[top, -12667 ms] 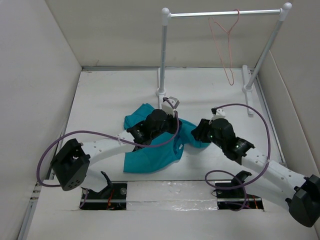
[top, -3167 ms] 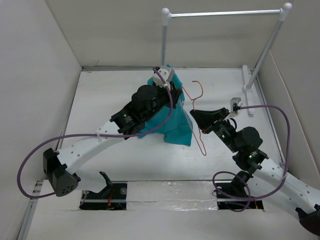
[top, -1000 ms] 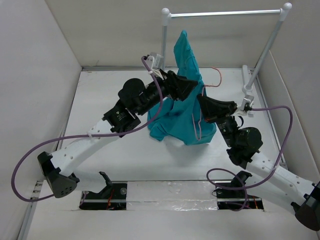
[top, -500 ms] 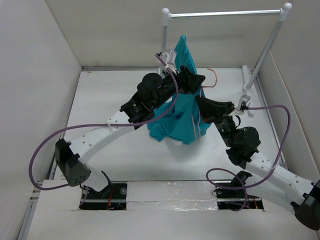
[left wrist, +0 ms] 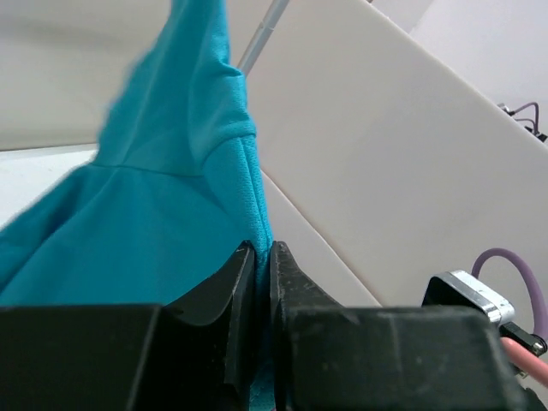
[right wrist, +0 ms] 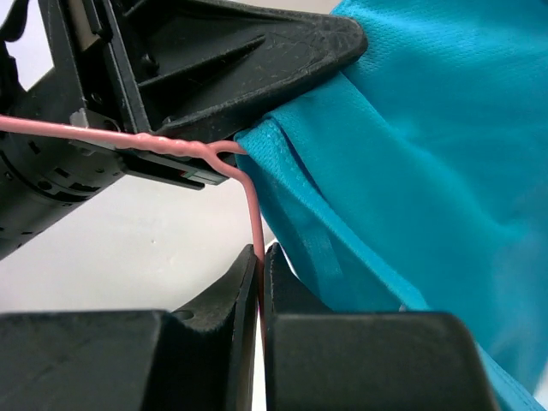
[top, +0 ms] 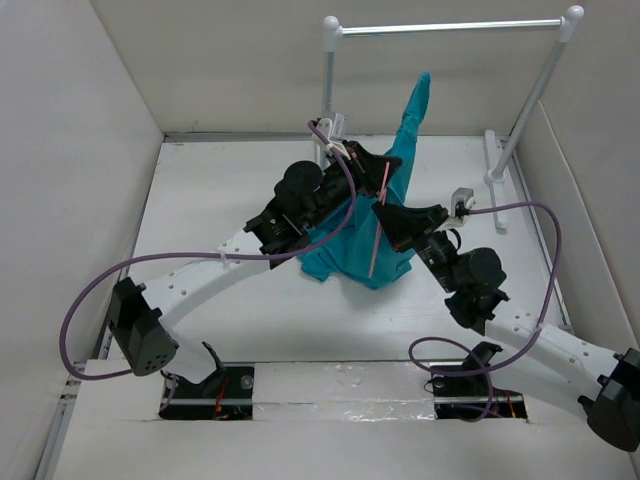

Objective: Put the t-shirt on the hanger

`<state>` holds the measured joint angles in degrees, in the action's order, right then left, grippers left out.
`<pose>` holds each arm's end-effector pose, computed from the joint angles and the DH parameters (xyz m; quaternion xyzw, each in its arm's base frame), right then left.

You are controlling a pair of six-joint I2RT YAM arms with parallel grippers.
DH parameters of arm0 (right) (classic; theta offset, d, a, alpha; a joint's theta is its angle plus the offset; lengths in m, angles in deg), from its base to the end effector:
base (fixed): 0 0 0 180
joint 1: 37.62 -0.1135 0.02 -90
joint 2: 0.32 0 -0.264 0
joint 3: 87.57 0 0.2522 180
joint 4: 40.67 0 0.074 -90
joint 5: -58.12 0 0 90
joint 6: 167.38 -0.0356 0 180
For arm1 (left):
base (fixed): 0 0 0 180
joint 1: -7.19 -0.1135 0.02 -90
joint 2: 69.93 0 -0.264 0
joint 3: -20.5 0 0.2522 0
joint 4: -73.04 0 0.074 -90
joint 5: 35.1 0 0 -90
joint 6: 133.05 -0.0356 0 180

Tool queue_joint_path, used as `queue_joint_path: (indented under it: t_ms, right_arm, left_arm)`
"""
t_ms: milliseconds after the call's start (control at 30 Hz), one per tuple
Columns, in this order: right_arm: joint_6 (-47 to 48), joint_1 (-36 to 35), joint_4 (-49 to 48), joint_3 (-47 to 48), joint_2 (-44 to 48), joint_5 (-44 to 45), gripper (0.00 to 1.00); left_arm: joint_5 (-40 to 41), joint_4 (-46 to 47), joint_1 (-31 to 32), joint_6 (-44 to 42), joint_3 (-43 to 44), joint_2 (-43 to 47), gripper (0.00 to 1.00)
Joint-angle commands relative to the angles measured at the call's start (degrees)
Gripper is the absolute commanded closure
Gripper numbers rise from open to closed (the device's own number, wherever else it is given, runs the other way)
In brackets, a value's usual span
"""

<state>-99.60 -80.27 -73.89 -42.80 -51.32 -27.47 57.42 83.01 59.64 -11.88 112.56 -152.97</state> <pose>0.1505 0.1349 0.3410 -0.0603 0.5197 0.4400 0.7298 0.2089 -0.2692 0.4507 0.0896 0.5740 -0.5331 0.6151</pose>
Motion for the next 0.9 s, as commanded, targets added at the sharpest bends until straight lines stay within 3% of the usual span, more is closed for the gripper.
queue_joint_path:
  t_ms: [0, 100, 133, 200, 333, 367, 400, 433, 467, 600, 700, 800, 867]
  right_arm:
    - [-1.42, -1.03, -3.47, 2.04, 1.08, 0.69, 1.00]
    - [-2.13, -1.03, 1.09, 3.97, 1.43, -0.70, 0.87]
    - [-2.13, -1.03, 4.15, 4.59, 1.95, -1.15, 0.73]
    - [-2.13, -1.55, 7.50, 4.94, 4.32, -1.59, 0.57]
    - [-1.08, -1.56, 19.95, 4.16, 10.21, -0.98, 0.43]
    - [-1.42, -1.56, 22.09, 2.93, 11.35, -0.02, 0.43]
    - [-1.42, -1.56, 23.15, 1.88, 12.67, 1.64, 0.52]
    - [-1.34, -1.56, 24.21, 0.56, 14.51, 2.10, 0.91]
    - [-1.42, -1.56, 24.83, -0.58, 15.05, 2.45, 1.00]
    - [-2.13, -0.51, 26.67, -4.19, 14.01, 1.93, 0.98]
    - [0.05, 0.11, 29.05, -2.89, 10.23, -1.65, 0.51]
    - [3.05, 0.64, 32.37, -0.34, 6.19, -6.84, 0.38]
    - [3.58, 0.64, 33.45, 0.55, 4.95, -7.39, 0.36]
  left_arm:
    - [-0.76, 5.54, -0.24, -1.39, -3.05, 4.46, 1.00]
    - [-1.99, 6.85, -1.12, 0.02, -6.74, 7.71, 1.00]
    - [-2.17, 7.12, -2.07, 0.46, -7.80, 8.59, 1.00]
    - [-2.26, 7.65, -3.66, 1.34, -10.78, 11.40, 1.00]
    - [-4.54, 7.65, -6.65, 3.00, -14.93, 15.89, 1.00]
    - [-5.07, 7.30, -7.35, 3.36, -15.46, 16.68, 1.00]
    - [-6.03, 6.78, -8.66, 3.80, -16.24, 18.43, 1.00]
    - [-6.48, 6.42, -9.20, 4.41, -16.69, 19.14, 1.00]
    - [-6.57, 6.07, -9.20, 4.50, -16.87, 19.93, 1.00]
    - [-7.88, 3.00, -10.35, 4.51, -16.17, 22.57, 1.00]
    - [-8.15, 1.51, -10.35, 4.24, -15.99, 23.71, 1.00]
    - [-7.89, 0.19, -10.35, 4.07, -15.81, 24.51, 1.00]
    - [-7.89, -0.34, -10.35, 3.98, -15.81, 24.95, 1.00]
